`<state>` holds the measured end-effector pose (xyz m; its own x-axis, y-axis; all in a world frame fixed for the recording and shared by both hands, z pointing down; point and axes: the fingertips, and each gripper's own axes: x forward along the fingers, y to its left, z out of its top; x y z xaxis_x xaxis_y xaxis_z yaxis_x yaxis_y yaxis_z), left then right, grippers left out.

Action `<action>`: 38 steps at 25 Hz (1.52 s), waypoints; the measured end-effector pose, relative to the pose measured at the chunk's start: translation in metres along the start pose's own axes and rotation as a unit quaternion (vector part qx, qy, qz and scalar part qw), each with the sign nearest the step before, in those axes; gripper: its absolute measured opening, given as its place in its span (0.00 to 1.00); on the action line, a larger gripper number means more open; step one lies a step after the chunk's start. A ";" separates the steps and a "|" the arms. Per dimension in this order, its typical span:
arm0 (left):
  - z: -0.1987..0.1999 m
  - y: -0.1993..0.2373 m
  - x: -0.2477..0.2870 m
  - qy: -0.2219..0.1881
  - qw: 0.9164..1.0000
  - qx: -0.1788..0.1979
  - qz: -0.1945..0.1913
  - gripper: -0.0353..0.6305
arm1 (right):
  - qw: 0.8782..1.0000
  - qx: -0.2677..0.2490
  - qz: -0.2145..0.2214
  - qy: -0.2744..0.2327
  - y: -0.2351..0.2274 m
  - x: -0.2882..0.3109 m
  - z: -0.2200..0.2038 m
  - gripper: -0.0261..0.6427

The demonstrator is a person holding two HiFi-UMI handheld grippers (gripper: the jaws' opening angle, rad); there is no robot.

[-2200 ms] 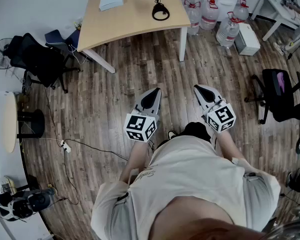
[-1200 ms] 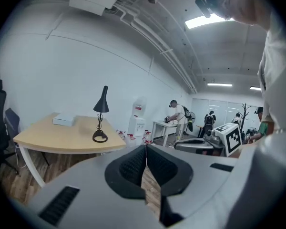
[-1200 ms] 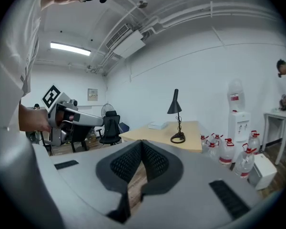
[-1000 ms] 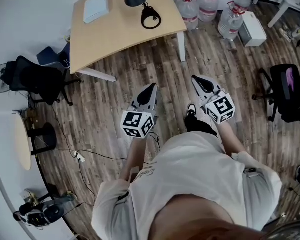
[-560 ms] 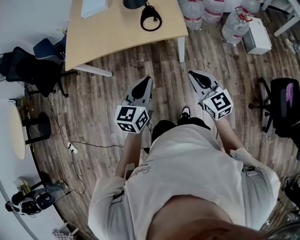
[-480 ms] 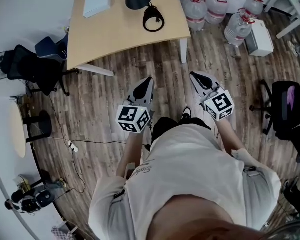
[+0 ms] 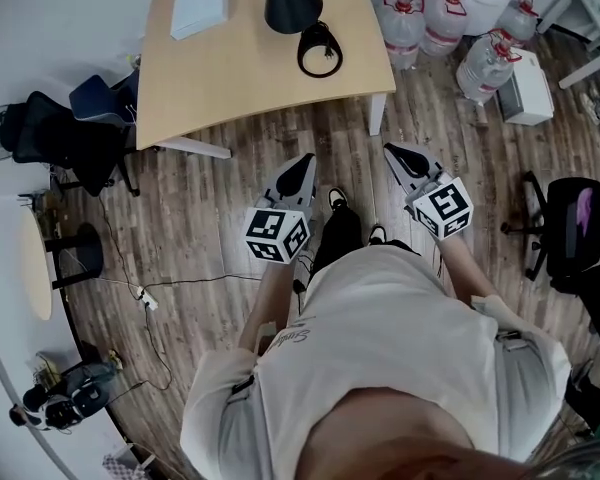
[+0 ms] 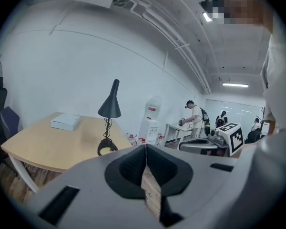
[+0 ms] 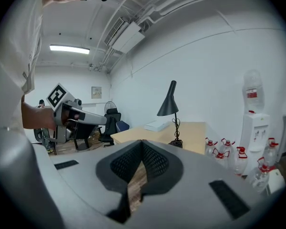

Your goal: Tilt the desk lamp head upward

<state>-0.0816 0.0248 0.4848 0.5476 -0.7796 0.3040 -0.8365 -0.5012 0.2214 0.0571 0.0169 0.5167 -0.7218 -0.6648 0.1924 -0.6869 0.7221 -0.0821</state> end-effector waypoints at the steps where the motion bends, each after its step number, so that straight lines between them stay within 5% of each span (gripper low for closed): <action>1: 0.005 0.004 0.006 -0.002 1.000 0.002 -0.005 0.08 | 1.000 0.001 -0.003 0.001 -0.004 0.004 0.003 0.03; 9: 0.053 0.052 0.063 -0.025 0.999 0.020 -0.039 0.08 | 1.000 -0.014 -0.027 0.004 -0.041 0.057 0.034 0.03; 27: 0.054 0.135 0.151 0.029 0.994 0.009 -0.107 0.08 | 0.995 0.024 -0.095 -0.003 -0.087 0.149 0.052 0.03; 38: 0.056 0.147 0.198 0.060 0.996 0.008 -0.059 0.08 | 0.997 0.041 -0.066 0.014 -0.159 0.172 0.028 0.03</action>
<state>-0.0973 -0.2239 0.5260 0.6393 -0.6650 0.3861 -0.7663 -0.5925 0.2484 0.0395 -0.2175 0.5357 -0.6223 -0.7468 0.2344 -0.7815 0.6096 -0.1326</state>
